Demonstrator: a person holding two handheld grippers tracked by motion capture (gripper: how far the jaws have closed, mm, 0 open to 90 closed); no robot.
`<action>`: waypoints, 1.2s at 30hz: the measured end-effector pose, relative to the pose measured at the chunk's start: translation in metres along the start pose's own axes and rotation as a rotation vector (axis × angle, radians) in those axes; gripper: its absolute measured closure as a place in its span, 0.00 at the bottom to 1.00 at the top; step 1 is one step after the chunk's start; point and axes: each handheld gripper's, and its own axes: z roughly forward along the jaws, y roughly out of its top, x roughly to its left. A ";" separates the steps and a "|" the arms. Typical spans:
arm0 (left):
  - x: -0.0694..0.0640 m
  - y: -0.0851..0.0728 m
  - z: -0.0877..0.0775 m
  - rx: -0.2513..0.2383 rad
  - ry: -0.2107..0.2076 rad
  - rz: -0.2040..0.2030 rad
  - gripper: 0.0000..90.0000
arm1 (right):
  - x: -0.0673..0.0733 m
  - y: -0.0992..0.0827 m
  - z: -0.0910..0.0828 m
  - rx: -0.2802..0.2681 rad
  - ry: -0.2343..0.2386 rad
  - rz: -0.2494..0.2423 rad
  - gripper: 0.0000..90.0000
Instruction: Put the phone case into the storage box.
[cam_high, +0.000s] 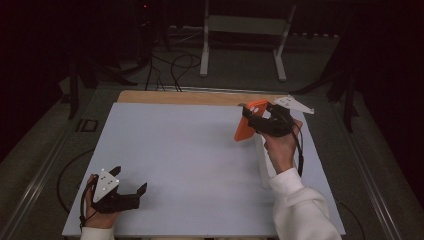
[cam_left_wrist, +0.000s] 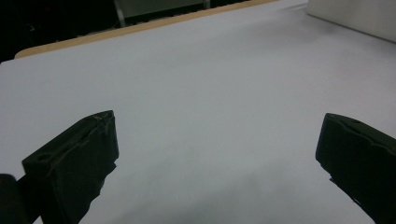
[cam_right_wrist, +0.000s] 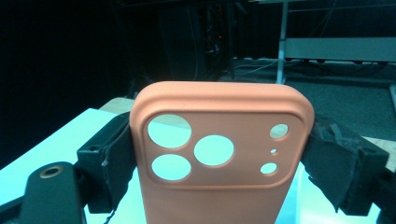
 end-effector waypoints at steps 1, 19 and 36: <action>0.000 0.000 0.000 -0.002 -0.002 -0.002 0.00 | -0.001 0.001 0.000 0.000 -0.003 -0.001 0.18; 0.001 -0.001 -0.001 -0.011 0.004 -0.008 0.00 | -0.012 0.008 0.002 -0.004 -0.051 0.000 0.18; 0.001 -0.002 -0.001 -0.011 0.004 -0.012 0.00 | -0.028 0.014 0.004 0.002 -0.116 0.001 0.18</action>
